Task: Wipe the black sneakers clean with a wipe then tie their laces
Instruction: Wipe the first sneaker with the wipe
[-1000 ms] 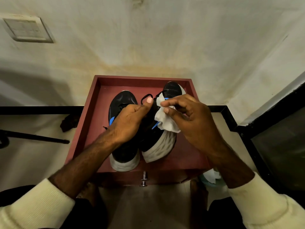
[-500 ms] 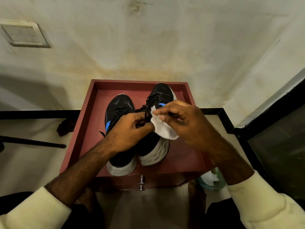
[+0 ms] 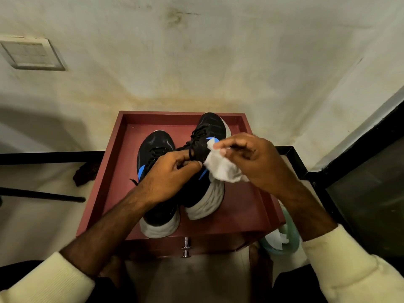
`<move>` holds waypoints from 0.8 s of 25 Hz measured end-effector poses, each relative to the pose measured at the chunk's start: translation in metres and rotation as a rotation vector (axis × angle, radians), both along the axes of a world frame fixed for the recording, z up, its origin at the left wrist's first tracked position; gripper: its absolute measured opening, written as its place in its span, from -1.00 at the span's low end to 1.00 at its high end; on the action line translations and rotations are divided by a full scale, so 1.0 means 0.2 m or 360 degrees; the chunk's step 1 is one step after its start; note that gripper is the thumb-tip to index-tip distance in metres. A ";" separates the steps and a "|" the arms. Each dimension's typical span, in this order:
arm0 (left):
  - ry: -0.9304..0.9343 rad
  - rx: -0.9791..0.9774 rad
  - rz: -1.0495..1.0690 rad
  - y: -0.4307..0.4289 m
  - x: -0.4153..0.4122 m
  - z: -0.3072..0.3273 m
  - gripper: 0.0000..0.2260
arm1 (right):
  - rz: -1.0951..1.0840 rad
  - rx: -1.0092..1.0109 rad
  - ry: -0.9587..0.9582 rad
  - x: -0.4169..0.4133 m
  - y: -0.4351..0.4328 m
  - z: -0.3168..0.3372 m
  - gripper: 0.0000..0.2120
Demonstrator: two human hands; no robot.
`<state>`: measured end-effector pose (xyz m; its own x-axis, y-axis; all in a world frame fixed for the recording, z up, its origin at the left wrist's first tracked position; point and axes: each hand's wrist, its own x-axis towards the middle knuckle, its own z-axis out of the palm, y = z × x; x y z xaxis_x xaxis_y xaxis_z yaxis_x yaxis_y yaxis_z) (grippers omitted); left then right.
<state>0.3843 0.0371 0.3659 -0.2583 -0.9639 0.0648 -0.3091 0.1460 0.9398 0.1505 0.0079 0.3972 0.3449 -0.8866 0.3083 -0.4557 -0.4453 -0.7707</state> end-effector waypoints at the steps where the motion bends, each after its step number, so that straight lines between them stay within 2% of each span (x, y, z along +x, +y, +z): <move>1: 0.0056 0.0031 -0.0002 0.00 0.00 0.00 -0.64 | -0.0176 0.0005 -0.0063 0.00 0.00 -0.02 -0.82; 3: 0.0137 0.0056 -0.0043 -0.01 -0.01 0.00 -0.70 | -0.0242 0.0053 -0.0107 0.04 0.01 -0.04 -0.78; 7: 0.0233 0.0100 -0.0148 -0.01 0.00 0.00 -0.82 | 0.0122 0.0148 -0.0061 0.01 0.01 -0.03 -0.76; 11: 0.0202 0.0081 -0.0225 0.00 -0.02 0.00 -0.79 | -0.0331 0.0108 -0.0248 0.02 0.00 -0.06 -0.81; 12: 0.0185 0.0065 -0.0225 0.01 -0.02 0.01 -0.78 | -0.0316 0.0110 -0.0251 0.04 0.00 -0.06 -0.81; 15: 0.0201 0.0045 -0.0201 0.03 -0.02 0.03 -0.76 | 0.0028 0.0163 -0.0151 0.02 0.03 -0.06 -0.82; 17: 0.0118 -0.0018 -0.0181 0.02 -0.03 0.01 -0.75 | 0.0050 0.0195 -0.0220 -0.03 0.03 -0.03 -0.80; 20: -0.0172 -0.0177 -0.0156 0.03 -0.05 0.00 -0.81 | -0.0253 -0.0008 -0.0295 0.00 0.04 -0.01 -0.78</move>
